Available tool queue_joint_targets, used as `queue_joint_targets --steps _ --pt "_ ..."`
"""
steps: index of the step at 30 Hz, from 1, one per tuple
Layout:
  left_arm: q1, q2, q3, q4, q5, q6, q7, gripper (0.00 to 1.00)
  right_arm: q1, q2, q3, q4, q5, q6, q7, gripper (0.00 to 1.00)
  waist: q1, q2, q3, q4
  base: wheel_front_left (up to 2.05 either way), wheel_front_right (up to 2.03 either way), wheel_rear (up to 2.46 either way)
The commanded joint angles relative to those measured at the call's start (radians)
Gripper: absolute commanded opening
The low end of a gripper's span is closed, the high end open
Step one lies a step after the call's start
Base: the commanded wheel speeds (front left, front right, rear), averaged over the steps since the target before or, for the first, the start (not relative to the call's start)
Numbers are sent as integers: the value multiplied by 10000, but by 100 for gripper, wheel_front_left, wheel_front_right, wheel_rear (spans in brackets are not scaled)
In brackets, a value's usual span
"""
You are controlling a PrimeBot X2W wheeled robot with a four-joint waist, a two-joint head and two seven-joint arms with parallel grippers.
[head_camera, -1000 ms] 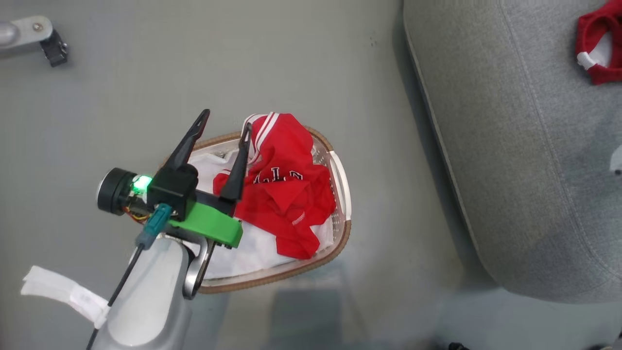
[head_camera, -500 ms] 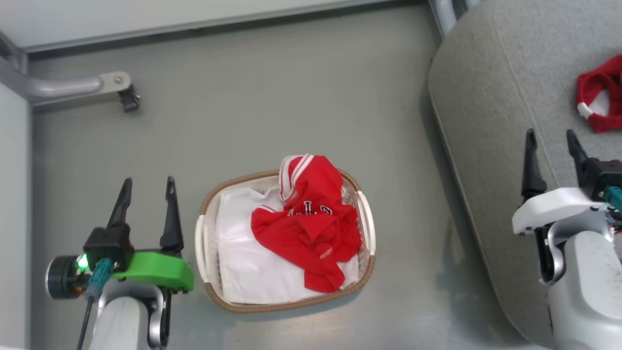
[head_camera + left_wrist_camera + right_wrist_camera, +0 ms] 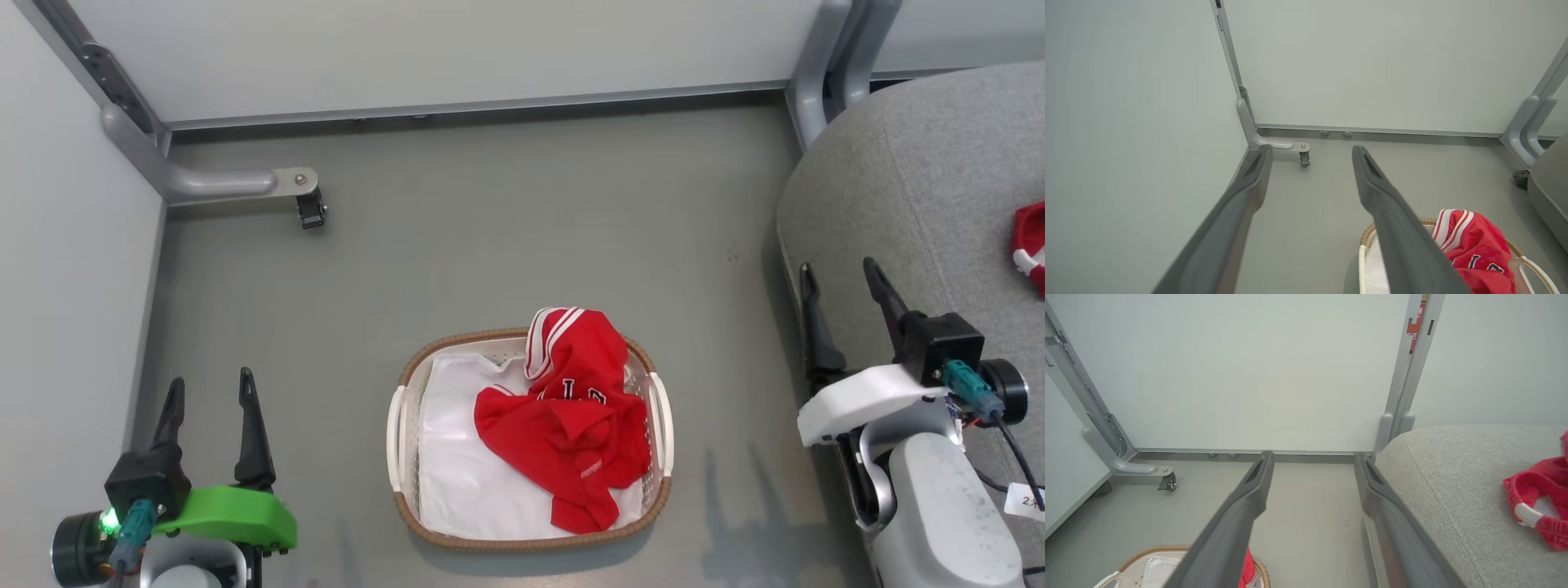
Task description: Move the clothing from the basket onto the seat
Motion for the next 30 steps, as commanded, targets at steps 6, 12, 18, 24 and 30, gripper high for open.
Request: queue_joint_targets --steps 6,12,18,24,30 --pt "306 -46 26 94 -40 -169 1 100 373 -46 315 127 248 -10 -38 100 0 0 -161 44 0 0 0" --pt "-149 -58 -673 477 -526 -437 1 100 -54 -45 355 -74 227 -10 -39 100 0 0 362 -148 0 0 0" --pt "-1115 -42 -1988 1475 -1113 -583 1 100 -811 -42 468 -609 273 -10 -38 100 0 0 1611 -592 0 0 0" --pt "-2586 -41 -3591 2856 -1703 -602 1 100 -1859 -43 733 -1287 346 -12 -38 100 0 0 3210 -1300 0 0 0" --pt "-3930 -30 -4890 3968 -2345 -605 0 100 -2608 -37 811 -1787 411 -10 -39 100 0 0 4338 -1716 0 0 0"
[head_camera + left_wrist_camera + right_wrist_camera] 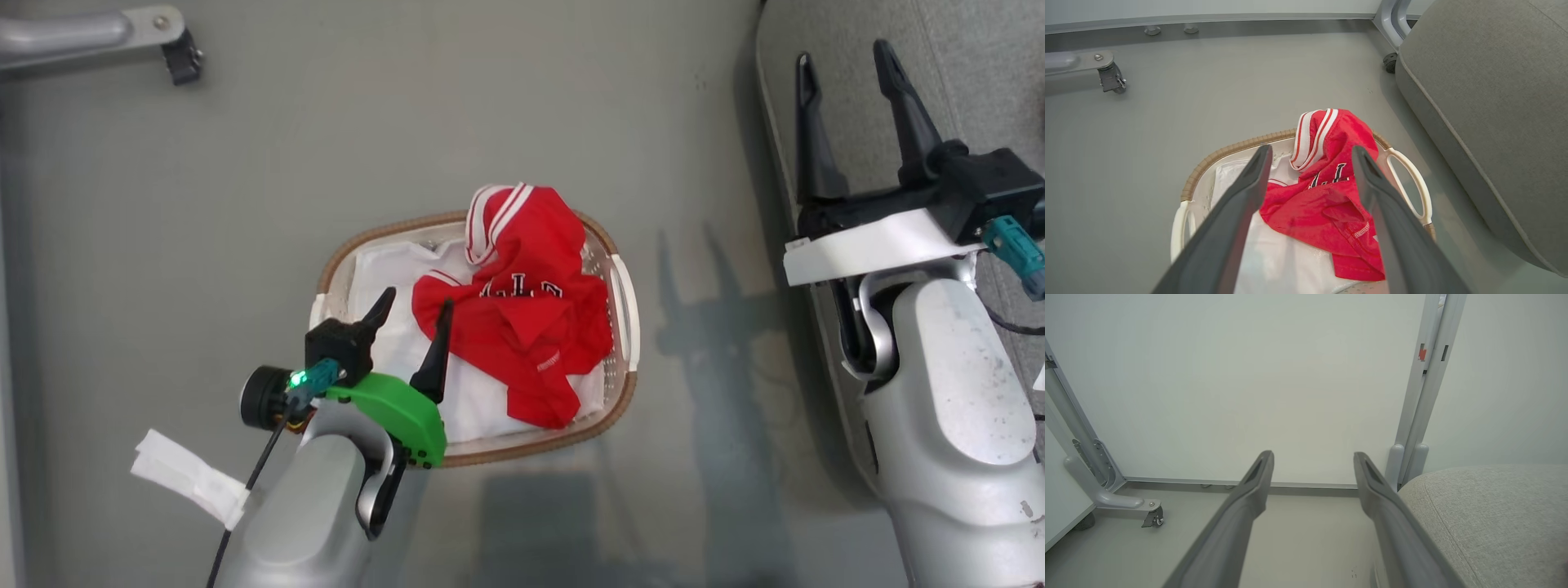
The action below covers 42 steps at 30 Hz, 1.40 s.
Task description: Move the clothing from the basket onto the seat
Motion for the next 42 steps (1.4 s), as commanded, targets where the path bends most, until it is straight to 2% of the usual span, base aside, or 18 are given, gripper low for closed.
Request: queue_joint_targets --steps 1,11,21,32,42 --pt "-420 74 -210 199 -155 -47 -2 100 -248 -27 37 -120 70 -10 -39 100 0 0 1387 -825 0 0 0" --pt "-2054 82 -1785 1984 -1493 -48 -1 100 -904 -26 334 -740 142 -10 -38 100 0 0 2565 -1224 0 0 0" --pt "-3563 73 -3256 2992 -2975 -49 82 100 -1169 -26 333 -1023 158 -10 -39 100 0 0 3510 -1415 0 0 0" --pt "-4927 115 -4962 4408 -2467 -41 375 100 -1393 -27 416 -1174 359 -10 -38 100 0 0 4150 -1505 0 0 0" --pt "-5732 546 -6436 4796 -2385 -40 1129 100 -1506 -27 476 -1361 479 -10 -38 100 0 0 4666 -1601 0 0 0"
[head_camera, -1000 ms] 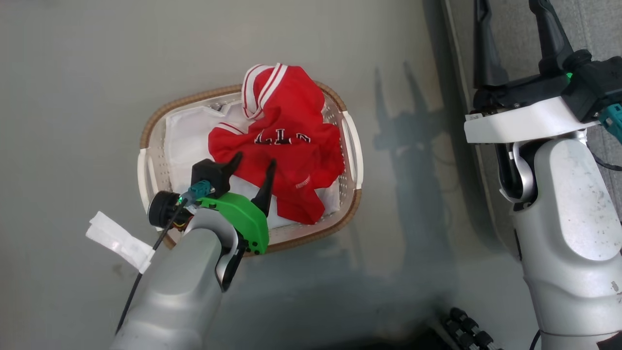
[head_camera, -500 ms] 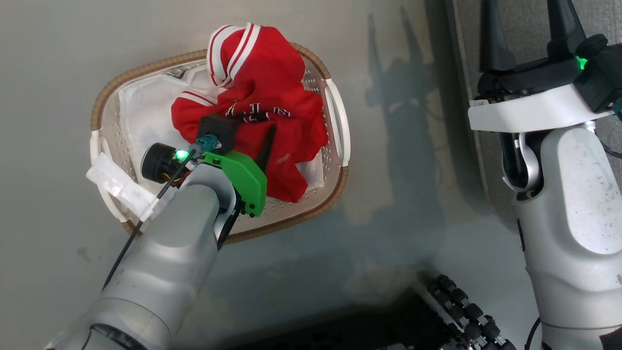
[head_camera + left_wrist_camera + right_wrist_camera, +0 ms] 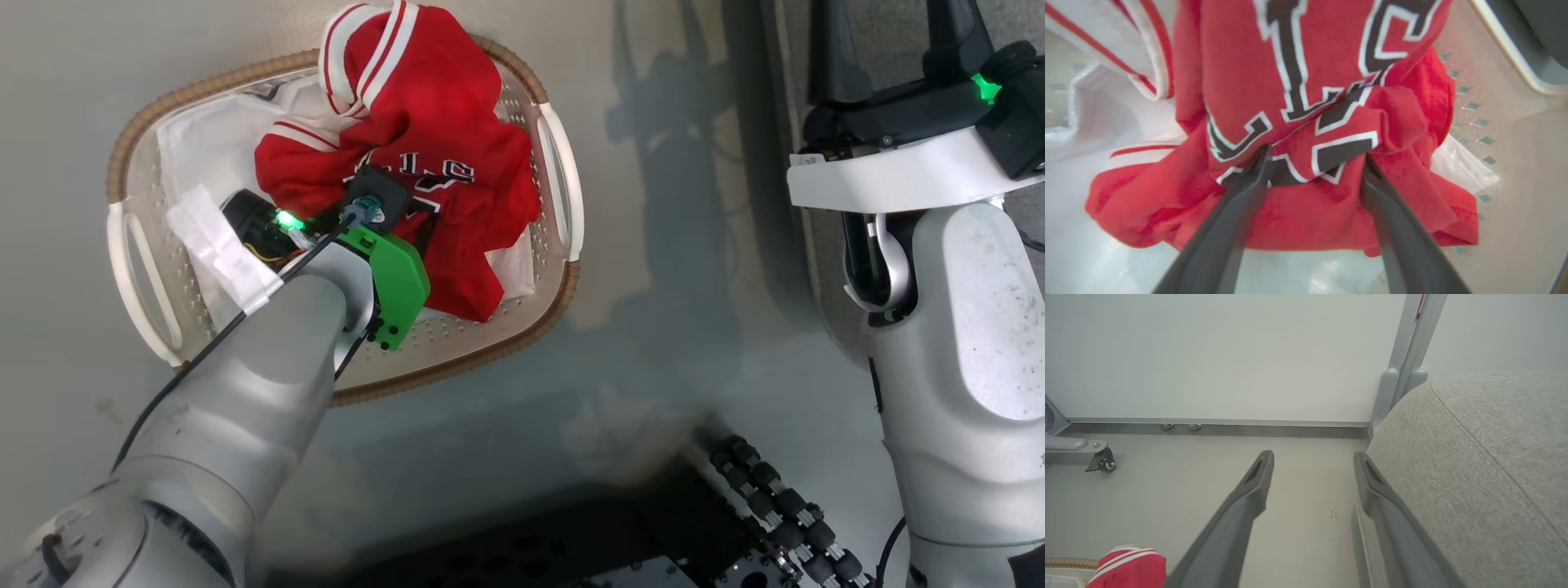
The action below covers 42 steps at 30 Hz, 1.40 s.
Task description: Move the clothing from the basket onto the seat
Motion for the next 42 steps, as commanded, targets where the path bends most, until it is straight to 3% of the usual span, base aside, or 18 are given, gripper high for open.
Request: queue_joint_targets --steps 1,7,8,9,19,24,34,42 --pt "-249 189 -143 53 13 -27 54 100 -141 -28 13 -53 73 -10 -36 100 0 0 145 -50 0 0 0" --pt "-453 268 -626 182 -185 -25 52 100 -201 -29 18 -111 174 -10 -36 100 0 0 282 -110 0 0 0" --pt "-438 270 -670 196 -220 -25 26 40 -200 -29 15 -101 192 -10 -36 100 0 0 274 -110 0 0 0" --pt "-368 254 -732 185 -293 -25 17 0 -194 -28 8 -77 201 -10 -37 100 0 0 244 -101 0 0 0" --pt "463 160 -567 22 -1202 -26 -998 0 96 -29 14 332 189 -10 -36 100 0 0 -824 179 0 0 0" --pt "1037 271 48 -776 -1430 -26 -1143 0 470 -35 102 652 64 -10 -36 100 0 0 -1819 524 0 0 0" --pt "3367 923 2276 -3645 -161 291 -1132 0 1413 -38 135 1383 -178 -10 -36 100 0 0 -3938 1439 0 0 0" --pt "4997 803 3928 -5438 920 301 -1135 0 2482 -35 89 1825 -181 -10 -36 100 0 0 -5688 1930 0 0 0"
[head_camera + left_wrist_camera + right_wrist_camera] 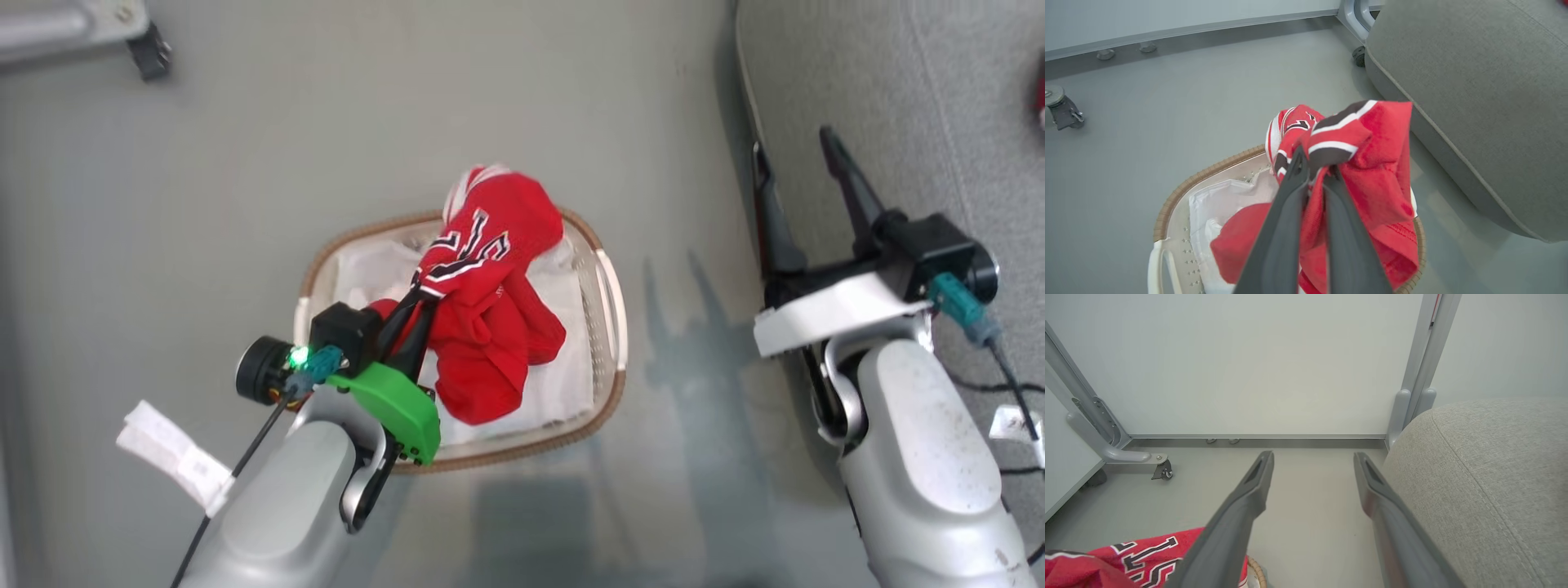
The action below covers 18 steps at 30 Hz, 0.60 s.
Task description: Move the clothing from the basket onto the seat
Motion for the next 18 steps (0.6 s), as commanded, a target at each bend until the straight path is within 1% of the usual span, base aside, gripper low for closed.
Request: queue_joint_targets --steps 1,7,10,18 --pt "359 -13 199 -188 164 -32 -27 0 329 -48 -9 63 -2 -10 -39 100 0 0 -1519 719 0 0 0" --pt "1034 -172 1131 -1173 732 -154 -29 0 1086 -47 -55 246 29 -10 -39 100 0 0 -2531 869 0 0 0" --pt "1212 -261 1552 -1662 816 -223 -30 0 1372 -45 11 311 64 -10 -38 100 0 0 -2902 873 0 0 0" --pt "917 -115 2020 -2960 928 -341 -30 0 1934 -45 277 417 262 -10 -39 100 0 0 -3585 752 0 0 0"
